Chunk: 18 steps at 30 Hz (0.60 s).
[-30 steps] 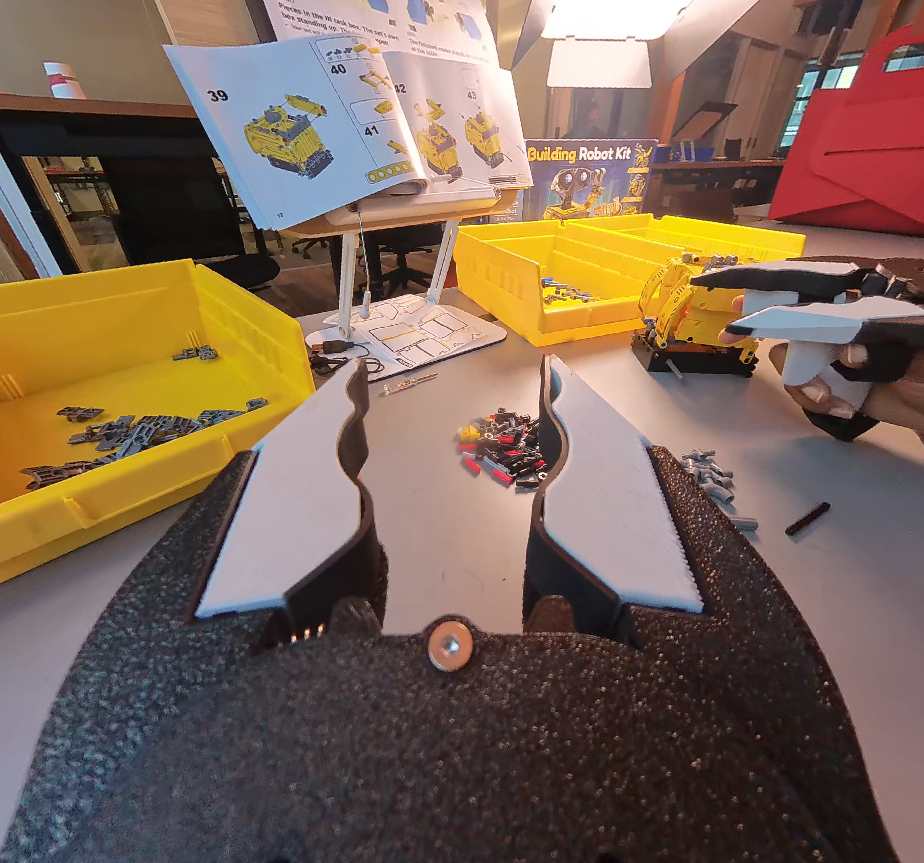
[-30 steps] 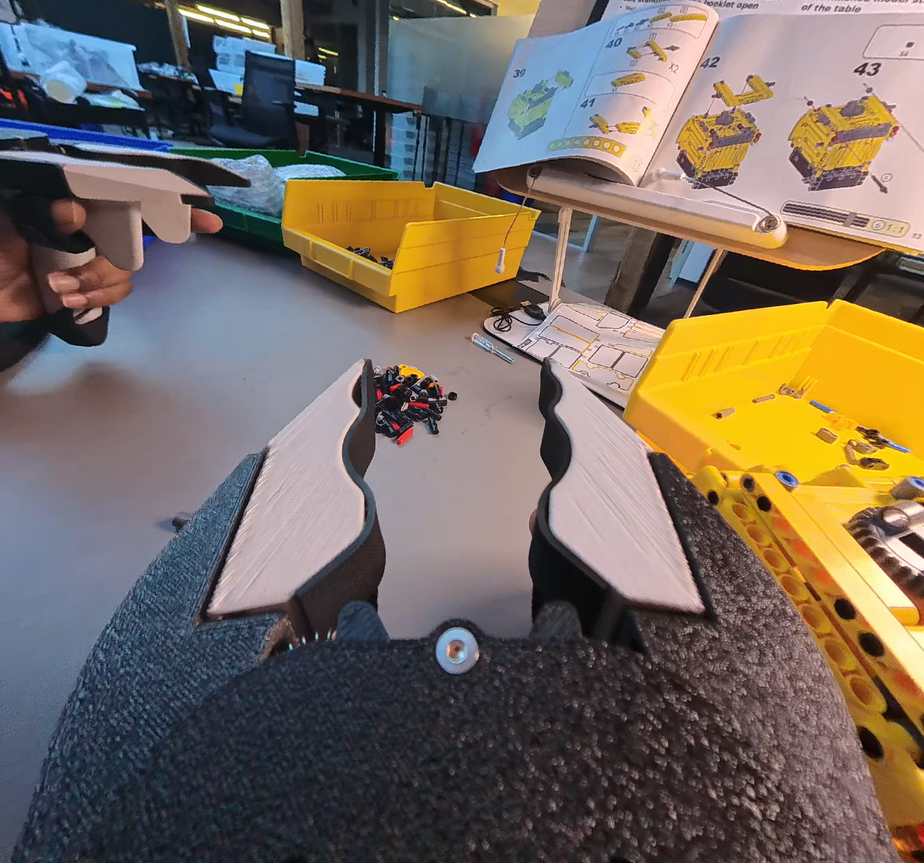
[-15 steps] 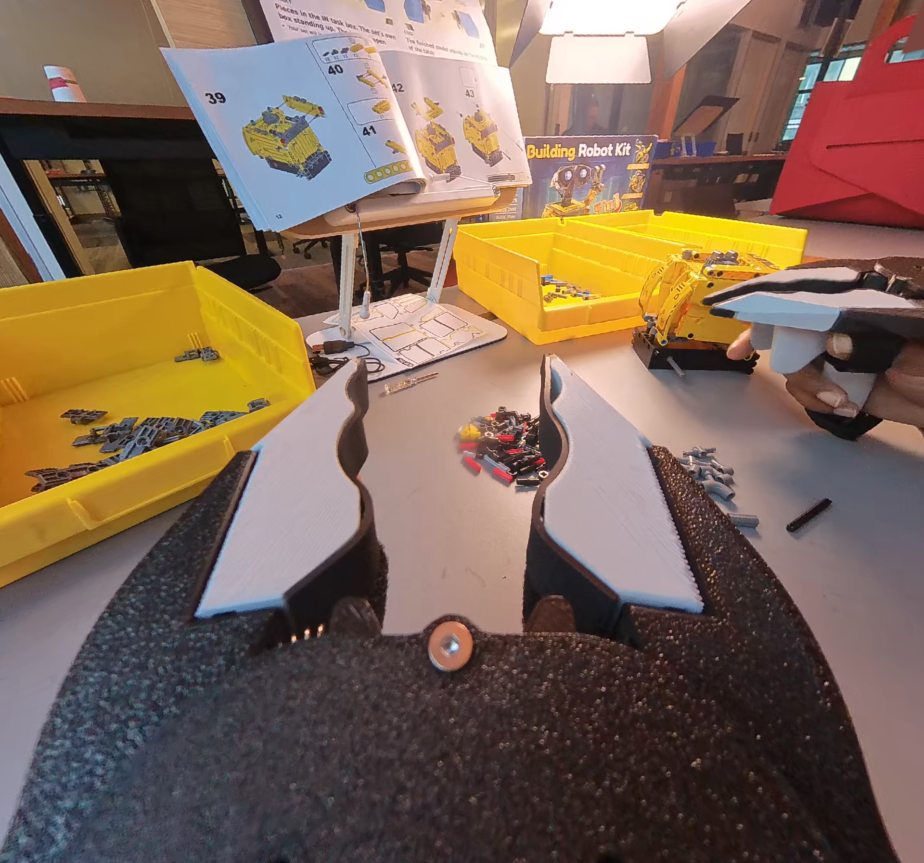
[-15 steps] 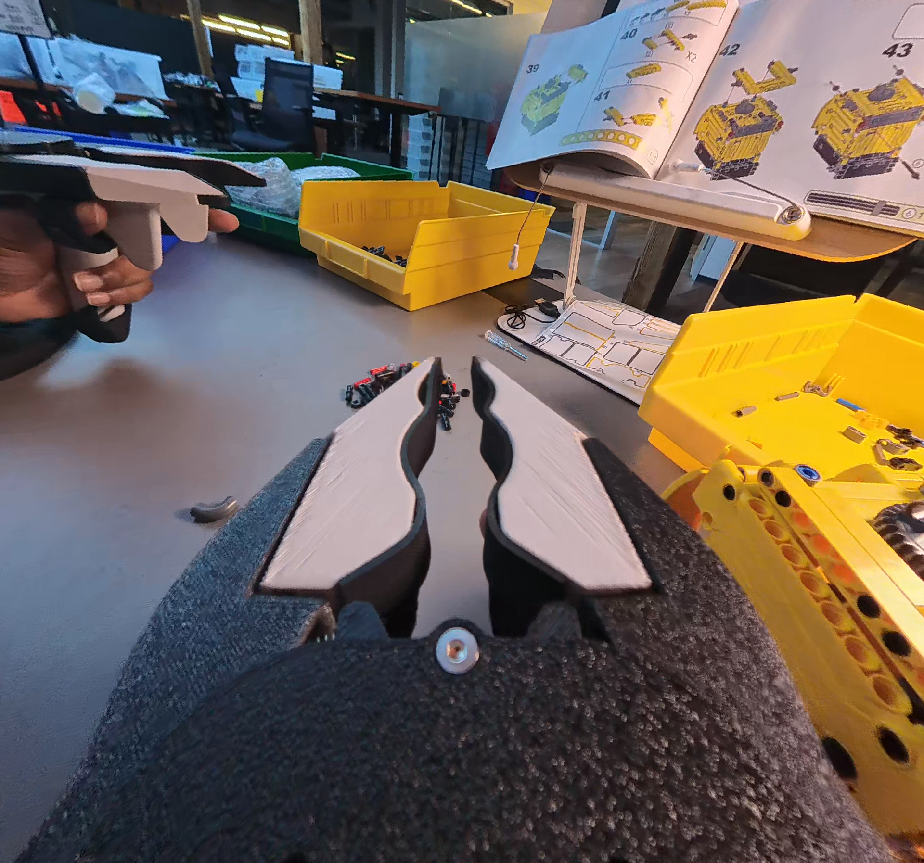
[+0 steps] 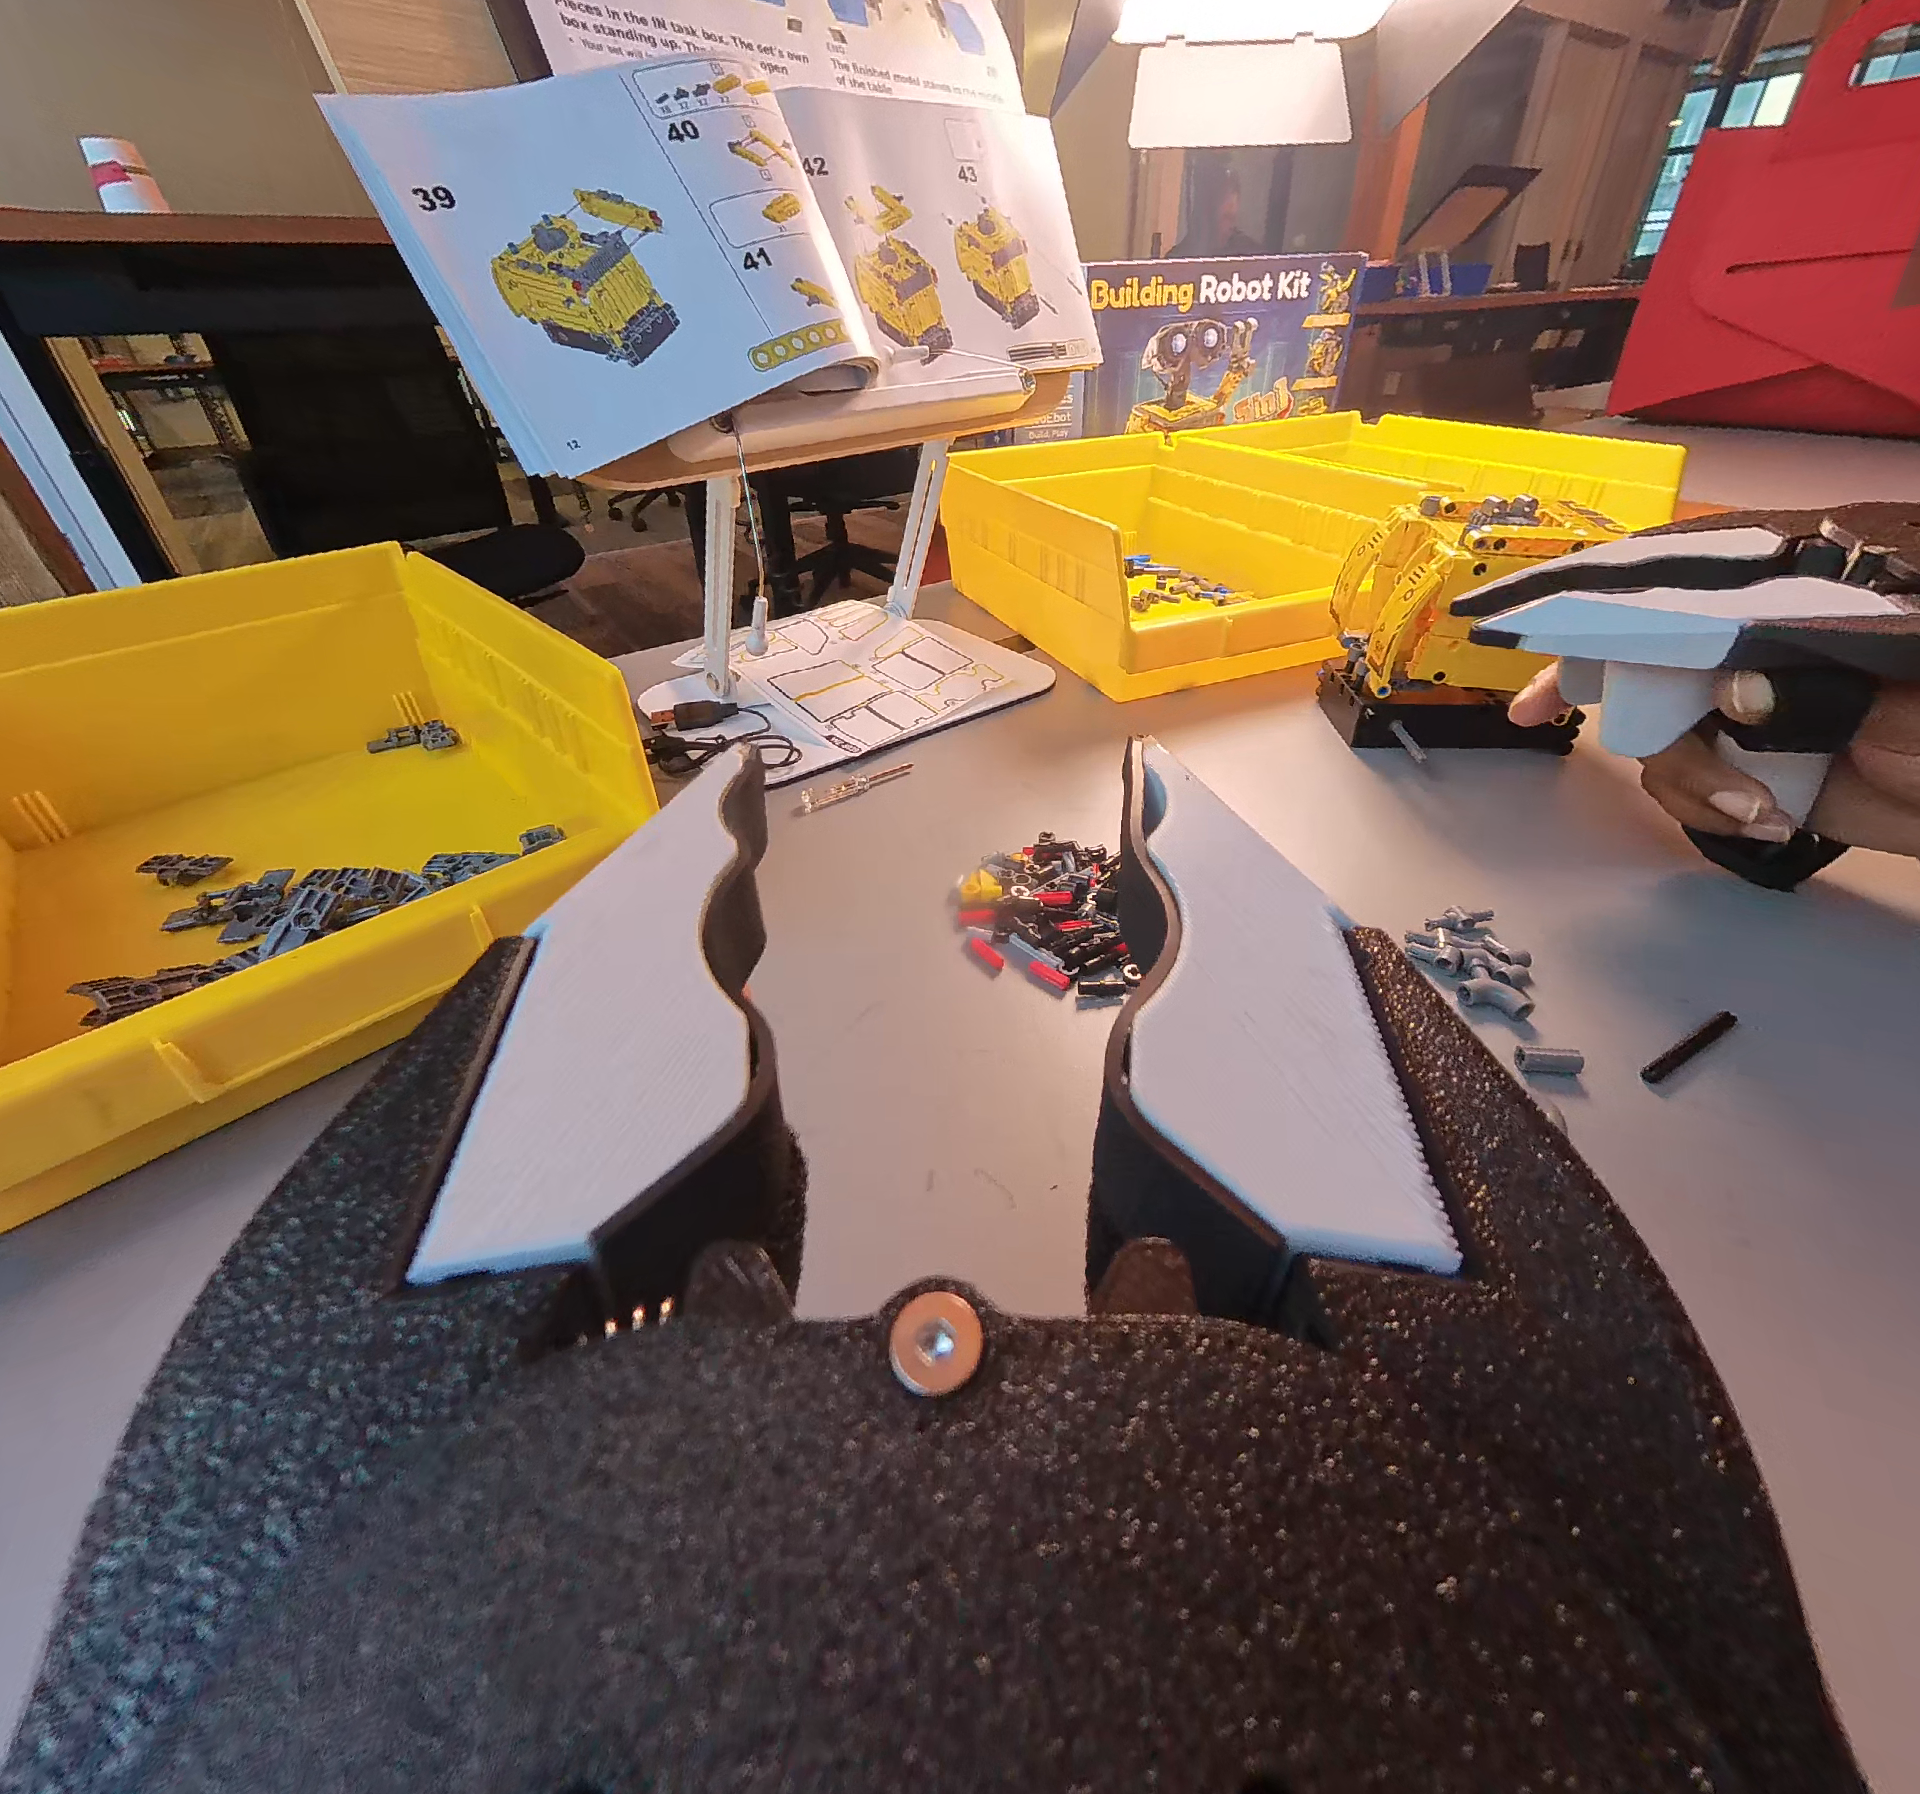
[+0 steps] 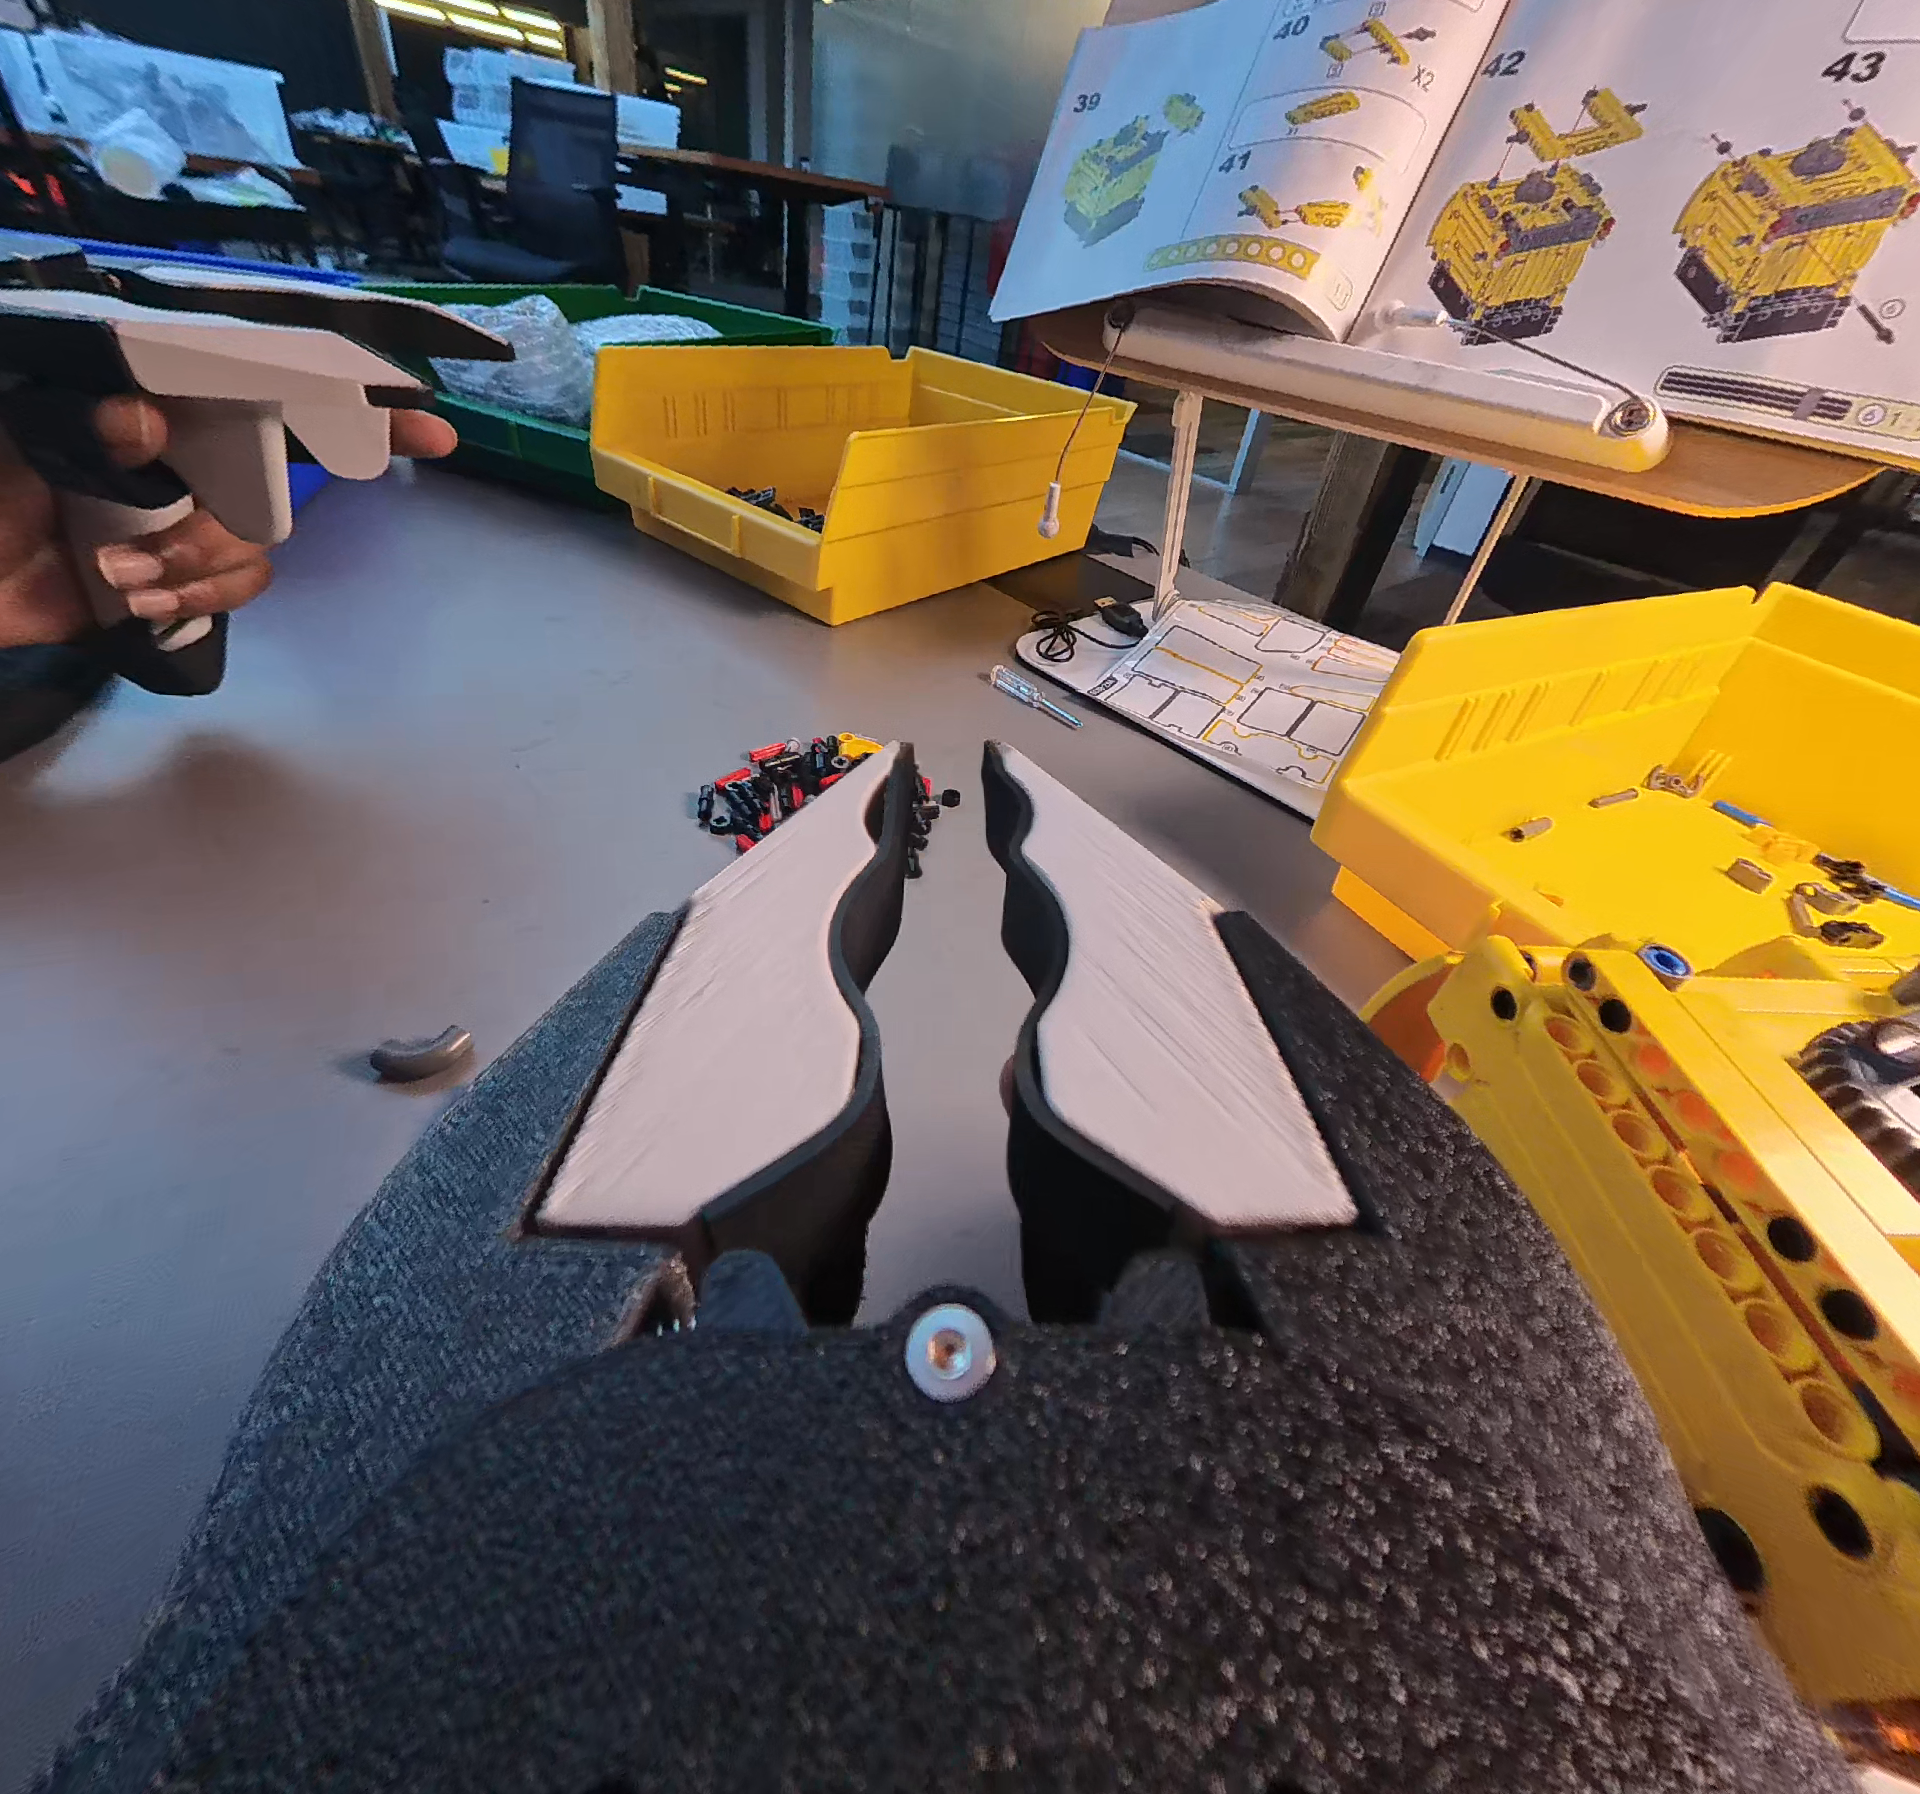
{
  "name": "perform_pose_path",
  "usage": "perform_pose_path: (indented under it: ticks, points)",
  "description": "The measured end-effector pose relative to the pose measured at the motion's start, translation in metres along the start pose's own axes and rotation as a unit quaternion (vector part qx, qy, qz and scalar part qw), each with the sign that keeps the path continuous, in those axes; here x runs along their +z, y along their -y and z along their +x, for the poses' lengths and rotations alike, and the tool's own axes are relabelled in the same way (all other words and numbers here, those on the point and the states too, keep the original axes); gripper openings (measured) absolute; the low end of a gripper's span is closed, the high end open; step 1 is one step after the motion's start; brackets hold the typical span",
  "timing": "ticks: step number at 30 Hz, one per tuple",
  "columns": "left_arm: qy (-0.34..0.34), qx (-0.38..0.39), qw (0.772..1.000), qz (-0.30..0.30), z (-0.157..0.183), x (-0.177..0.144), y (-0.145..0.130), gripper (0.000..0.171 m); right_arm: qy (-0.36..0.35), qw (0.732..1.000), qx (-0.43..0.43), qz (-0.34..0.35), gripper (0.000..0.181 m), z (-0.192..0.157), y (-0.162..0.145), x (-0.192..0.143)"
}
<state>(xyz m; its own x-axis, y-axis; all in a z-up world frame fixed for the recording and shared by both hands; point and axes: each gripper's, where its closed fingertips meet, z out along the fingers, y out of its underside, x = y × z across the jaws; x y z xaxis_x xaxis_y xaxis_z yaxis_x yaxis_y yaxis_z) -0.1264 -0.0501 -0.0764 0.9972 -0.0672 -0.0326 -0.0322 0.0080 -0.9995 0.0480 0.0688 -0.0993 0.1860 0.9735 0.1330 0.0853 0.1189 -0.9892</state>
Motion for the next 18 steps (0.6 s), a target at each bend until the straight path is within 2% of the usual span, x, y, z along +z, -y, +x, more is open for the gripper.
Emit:
perform_pose_path:
  ticks: [7,18]
  points:
    - [-0.001,0.003,1.0,0.001,0.0015,-0.0011,0.0012,0.068,-0.017,1.0,-0.002,-0.002,0.03,0.0035,0.0008,0.0]
    - [0.002,0.008,1.0,0.005,0.0027,-0.0021,0.0035,0.067,-0.025,1.0,0.017,-0.005,0.041,0.0086,-0.0019,0.0008]
